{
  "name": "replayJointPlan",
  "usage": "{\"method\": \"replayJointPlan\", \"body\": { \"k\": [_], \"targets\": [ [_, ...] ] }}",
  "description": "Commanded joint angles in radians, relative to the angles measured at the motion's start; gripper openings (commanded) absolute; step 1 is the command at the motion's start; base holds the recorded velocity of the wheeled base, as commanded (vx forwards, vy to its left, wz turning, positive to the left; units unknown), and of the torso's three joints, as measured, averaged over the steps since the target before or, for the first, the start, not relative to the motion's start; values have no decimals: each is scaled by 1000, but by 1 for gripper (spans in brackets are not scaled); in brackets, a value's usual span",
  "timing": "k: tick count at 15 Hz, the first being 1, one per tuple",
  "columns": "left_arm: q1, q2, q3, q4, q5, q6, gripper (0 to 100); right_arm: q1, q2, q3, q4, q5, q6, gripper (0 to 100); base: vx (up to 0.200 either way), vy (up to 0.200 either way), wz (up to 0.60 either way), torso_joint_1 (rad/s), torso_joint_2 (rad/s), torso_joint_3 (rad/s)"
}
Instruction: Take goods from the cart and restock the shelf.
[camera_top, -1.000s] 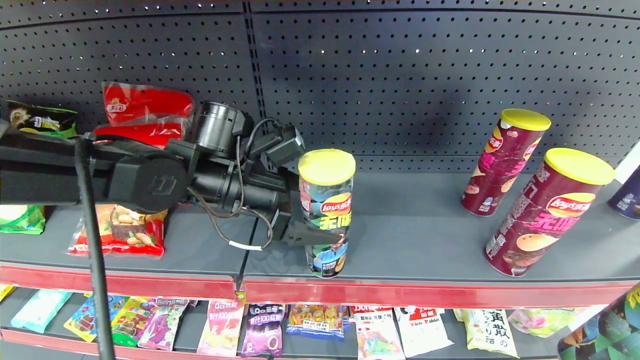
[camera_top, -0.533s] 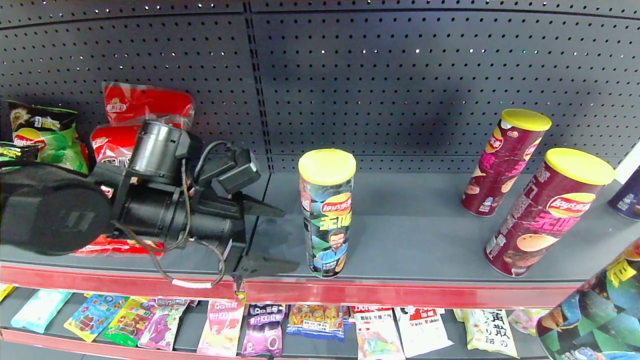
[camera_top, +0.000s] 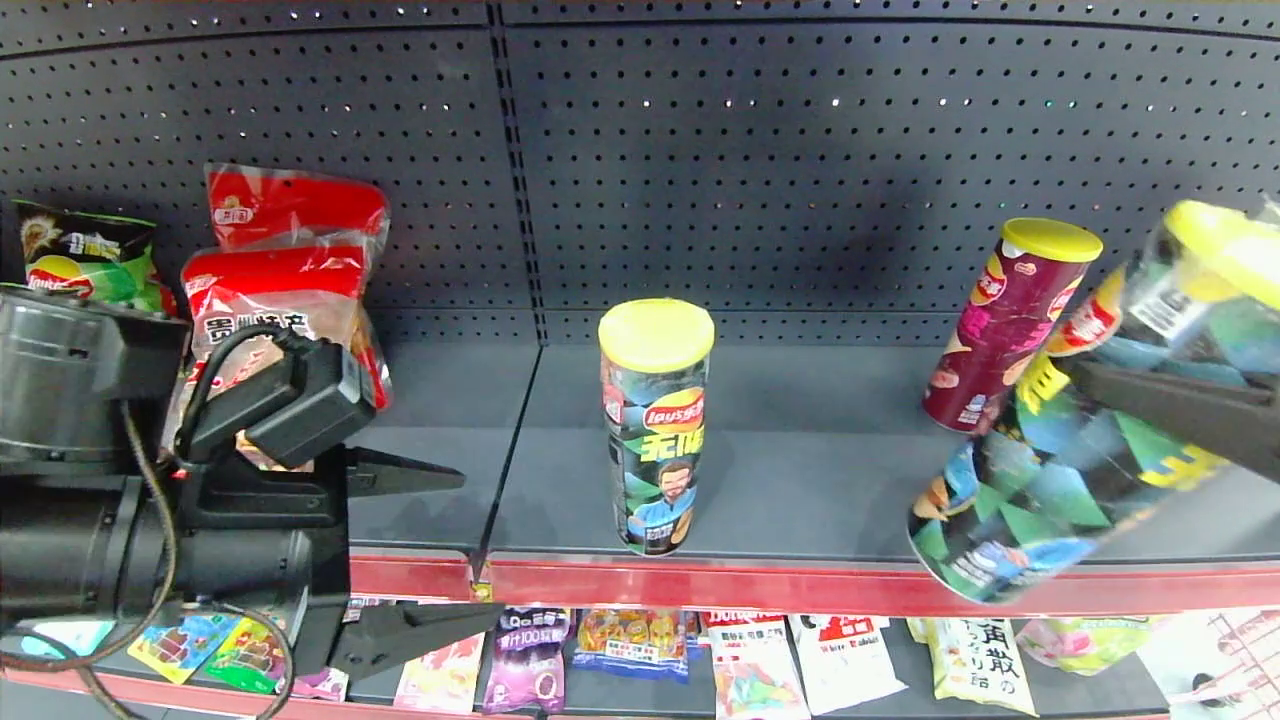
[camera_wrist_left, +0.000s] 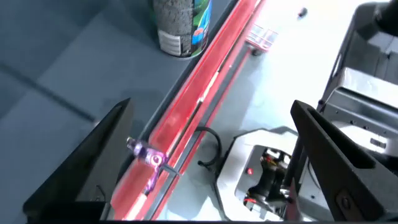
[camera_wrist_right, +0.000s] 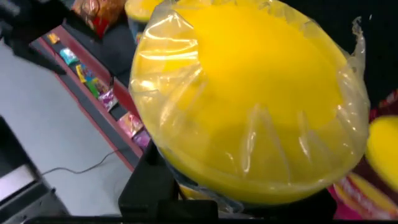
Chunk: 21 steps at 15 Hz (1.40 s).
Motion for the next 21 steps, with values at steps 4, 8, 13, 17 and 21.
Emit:
{"method": "replayJointPlan", "body": {
  "k": [4, 8, 13, 17, 21],
  "targets": [
    [-1, -112, 25, 1, 28, -21, 100, 12, 285, -136, -93, -5, -95, 0, 0, 0, 0, 0, 0, 0],
    [0, -106, 20, 1, 30, -22, 100, 44, 371, -231, -90, -56, -95, 0, 0, 0, 0, 0, 0, 0],
    [-1, -92, 17, -2, 30, -22, 100, 38, 475, -294, -95, -48, -93, 0, 0, 0, 0, 0, 0, 0],
    [-1, -92, 8, -4, 30, -22, 100, 31, 595, -377, -119, -42, -84, 0, 0, 0, 0, 0, 0, 0],
    [-3, -94, 3, -4, 28, -22, 100, 2, 711, -480, -122, 2, -87, 0, 0, 0, 0, 0, 0, 0]
  ]
}}
